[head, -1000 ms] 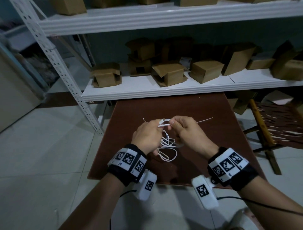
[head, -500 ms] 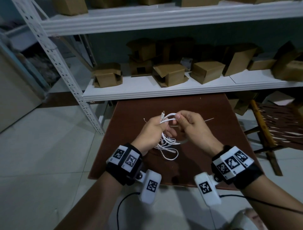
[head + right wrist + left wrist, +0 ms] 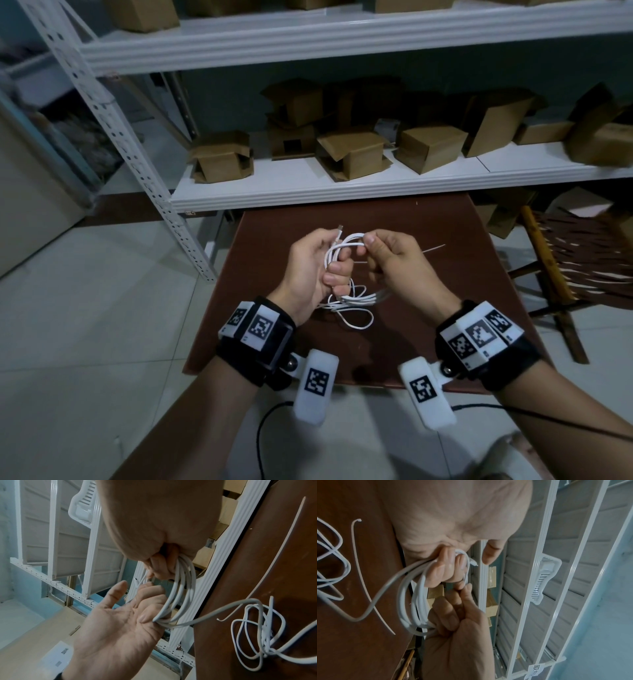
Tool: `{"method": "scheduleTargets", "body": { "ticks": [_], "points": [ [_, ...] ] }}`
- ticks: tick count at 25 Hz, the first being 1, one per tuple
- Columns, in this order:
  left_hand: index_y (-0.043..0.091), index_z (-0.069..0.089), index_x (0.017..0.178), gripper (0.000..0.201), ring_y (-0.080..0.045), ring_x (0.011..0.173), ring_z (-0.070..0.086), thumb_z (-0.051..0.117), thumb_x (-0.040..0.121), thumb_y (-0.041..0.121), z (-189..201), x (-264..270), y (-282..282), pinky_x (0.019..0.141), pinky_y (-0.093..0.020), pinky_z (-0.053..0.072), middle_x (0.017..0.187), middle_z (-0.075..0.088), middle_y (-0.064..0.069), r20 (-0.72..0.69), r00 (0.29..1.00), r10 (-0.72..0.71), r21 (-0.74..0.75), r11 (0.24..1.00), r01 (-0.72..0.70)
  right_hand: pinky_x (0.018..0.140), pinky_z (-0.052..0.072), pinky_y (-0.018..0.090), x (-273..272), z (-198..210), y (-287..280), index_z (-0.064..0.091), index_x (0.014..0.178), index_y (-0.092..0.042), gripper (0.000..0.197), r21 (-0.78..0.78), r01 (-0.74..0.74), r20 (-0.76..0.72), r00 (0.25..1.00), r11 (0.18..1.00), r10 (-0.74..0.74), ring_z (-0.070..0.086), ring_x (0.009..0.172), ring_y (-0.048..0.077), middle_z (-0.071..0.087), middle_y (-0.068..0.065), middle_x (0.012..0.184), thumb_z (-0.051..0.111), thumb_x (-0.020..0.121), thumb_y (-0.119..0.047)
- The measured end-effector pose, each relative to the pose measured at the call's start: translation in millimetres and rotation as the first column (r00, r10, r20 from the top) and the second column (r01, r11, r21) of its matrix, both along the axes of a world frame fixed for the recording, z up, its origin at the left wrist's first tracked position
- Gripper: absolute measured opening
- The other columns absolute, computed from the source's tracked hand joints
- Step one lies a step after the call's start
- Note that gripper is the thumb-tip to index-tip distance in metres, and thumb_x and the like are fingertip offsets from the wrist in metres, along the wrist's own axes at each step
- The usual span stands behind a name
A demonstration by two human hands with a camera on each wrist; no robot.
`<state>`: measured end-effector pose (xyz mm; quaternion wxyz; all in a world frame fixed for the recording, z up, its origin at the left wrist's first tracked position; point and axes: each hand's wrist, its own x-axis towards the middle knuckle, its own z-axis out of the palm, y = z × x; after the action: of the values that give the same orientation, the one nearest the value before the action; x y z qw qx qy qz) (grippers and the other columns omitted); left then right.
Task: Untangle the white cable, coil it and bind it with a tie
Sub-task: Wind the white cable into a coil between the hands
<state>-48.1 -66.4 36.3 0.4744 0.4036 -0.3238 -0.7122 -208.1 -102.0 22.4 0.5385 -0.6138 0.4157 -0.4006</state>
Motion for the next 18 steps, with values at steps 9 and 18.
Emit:
{"method": "scheduleTargets", "body": {
  "ticks": [9,18],
  "points": [
    [0.014,0.048,0.082,0.038,-0.001,0.039,0.021,0.038,0.113,0.034,-4,-6,2,0.035,-0.017,0.016,0.053,0.027,0.009,0.062,0.984,0.168,-0.037,0.985,-0.166,0.049,0.024,0.029,1,-3,-3,0.058,0.086,-0.009,0.035,0.113,-0.087,0.147,0.987,0.99,0.07,0.038,0.04,0.009,0.037,-0.008,0.05,0.04,0.113,-0.022],
    [0.016,0.044,0.076,0.047,-0.004,0.038,0.018,0.032,0.113,0.042,-7,-13,6,0.035,-0.019,0.016,0.054,0.023,0.007,0.147,0.975,0.169,0.008,0.985,-0.172,0.046,0.025,0.026,1,2,4,0.06,0.087,-0.007,0.036,0.158,-0.061,0.134,0.99,0.985,0.04,0.039,0.042,0.011,0.04,-0.001,0.052,0.042,0.113,-0.025]
  ]
}}
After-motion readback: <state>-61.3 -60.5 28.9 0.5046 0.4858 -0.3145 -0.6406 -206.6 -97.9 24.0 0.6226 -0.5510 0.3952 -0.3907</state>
